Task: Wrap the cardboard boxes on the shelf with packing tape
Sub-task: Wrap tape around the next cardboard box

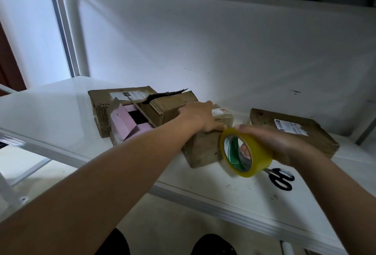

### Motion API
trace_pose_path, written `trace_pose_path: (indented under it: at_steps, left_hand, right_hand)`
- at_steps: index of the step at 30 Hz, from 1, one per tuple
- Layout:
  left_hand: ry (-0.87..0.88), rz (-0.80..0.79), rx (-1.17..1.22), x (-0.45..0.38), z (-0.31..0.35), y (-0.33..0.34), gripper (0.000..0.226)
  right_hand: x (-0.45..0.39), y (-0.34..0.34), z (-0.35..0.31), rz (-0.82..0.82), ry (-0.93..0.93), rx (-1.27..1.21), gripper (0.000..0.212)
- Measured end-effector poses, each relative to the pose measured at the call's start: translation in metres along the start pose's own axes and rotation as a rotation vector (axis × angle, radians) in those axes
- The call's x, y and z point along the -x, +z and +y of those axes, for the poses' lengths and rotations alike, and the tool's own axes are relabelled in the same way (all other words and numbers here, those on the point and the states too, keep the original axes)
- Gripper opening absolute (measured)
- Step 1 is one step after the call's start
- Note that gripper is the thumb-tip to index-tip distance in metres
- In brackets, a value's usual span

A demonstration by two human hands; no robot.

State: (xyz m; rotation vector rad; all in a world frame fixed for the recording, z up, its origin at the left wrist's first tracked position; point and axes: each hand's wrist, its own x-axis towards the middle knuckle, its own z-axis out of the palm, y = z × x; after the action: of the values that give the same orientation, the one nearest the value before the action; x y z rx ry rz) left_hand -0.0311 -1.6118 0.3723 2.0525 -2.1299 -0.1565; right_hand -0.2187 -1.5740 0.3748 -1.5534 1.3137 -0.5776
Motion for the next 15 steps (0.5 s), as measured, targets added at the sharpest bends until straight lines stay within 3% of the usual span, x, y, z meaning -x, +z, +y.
trace_pose_path:
  at_steps: [3,6,9,12,15]
  left_hand:
    - [-0.091,-0.132,0.401,-0.006,-0.005,-0.017,0.071]
    - [-0.258,-0.409,0.812,0.000,-0.005,-0.005,0.044]
    - [-0.365,-0.569,0.888,0.010,-0.013,0.030,0.049]
    - [-0.328,-0.561,0.780,0.016,-0.027,0.042,0.064]
    - [-0.258,-0.483,0.722,0.011,-0.040,0.033,0.059]
  right_hand:
    - [0.007,-0.024,-0.024,0.027,-0.224,-0.082,0.047]
    - [0.005,-0.032,-0.040,0.115,-0.366,-0.109,0.036]
    - [-0.010,-0.016,-0.024,0.203,-0.329,0.035,0.040]
    - [-0.031,-0.007,-0.007,0.320,-0.313,0.020,0.039]
    - [-0.046,-0.002,-0.011,0.324,-0.297,0.036,0.041]
